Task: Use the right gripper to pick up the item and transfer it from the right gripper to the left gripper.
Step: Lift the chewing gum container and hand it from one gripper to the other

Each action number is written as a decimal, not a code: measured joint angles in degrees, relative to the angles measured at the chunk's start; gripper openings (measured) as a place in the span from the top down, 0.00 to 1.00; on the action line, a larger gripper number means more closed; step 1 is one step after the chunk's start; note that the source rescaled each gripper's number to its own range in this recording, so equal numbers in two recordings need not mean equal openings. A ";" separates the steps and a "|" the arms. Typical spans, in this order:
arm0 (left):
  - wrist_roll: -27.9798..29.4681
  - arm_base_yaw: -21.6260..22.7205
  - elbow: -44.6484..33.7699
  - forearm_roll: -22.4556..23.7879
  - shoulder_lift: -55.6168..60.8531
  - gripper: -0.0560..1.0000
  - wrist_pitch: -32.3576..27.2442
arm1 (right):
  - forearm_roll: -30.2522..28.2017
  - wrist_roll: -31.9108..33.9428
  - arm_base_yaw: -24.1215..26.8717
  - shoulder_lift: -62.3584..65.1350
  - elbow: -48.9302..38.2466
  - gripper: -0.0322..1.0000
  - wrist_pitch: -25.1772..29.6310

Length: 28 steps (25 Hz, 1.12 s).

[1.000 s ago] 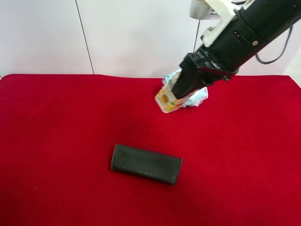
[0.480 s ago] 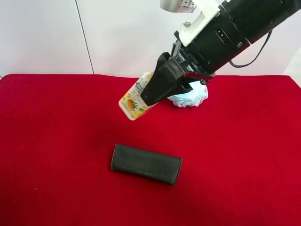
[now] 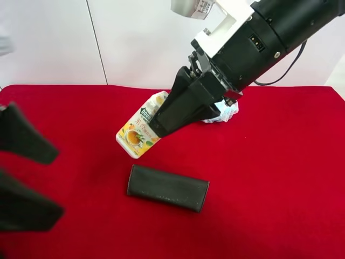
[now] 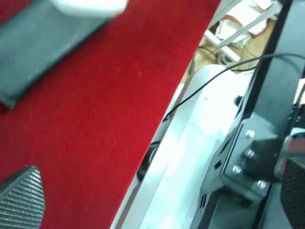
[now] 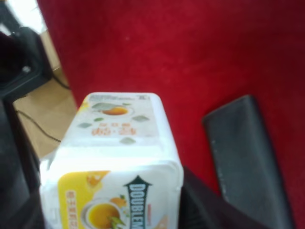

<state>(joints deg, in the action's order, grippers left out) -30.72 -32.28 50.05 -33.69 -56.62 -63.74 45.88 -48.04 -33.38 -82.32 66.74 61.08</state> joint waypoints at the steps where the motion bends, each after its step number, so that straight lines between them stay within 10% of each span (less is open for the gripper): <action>1: -1.34 0.00 0.84 -1.01 -1.25 0.00 0.44 | 0.26 -0.46 0.00 0.00 0.00 0.94 0.08; 28: -22.35 -0.06 3.26 -14.53 -13.45 0.00 6.04 | 7.91 -14.84 0.00 0.00 0.00 0.94 4.26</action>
<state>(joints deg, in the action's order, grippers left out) -53.06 -32.35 53.32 -48.22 -70.07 -57.70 53.79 -62.88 -33.38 -82.32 66.74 65.34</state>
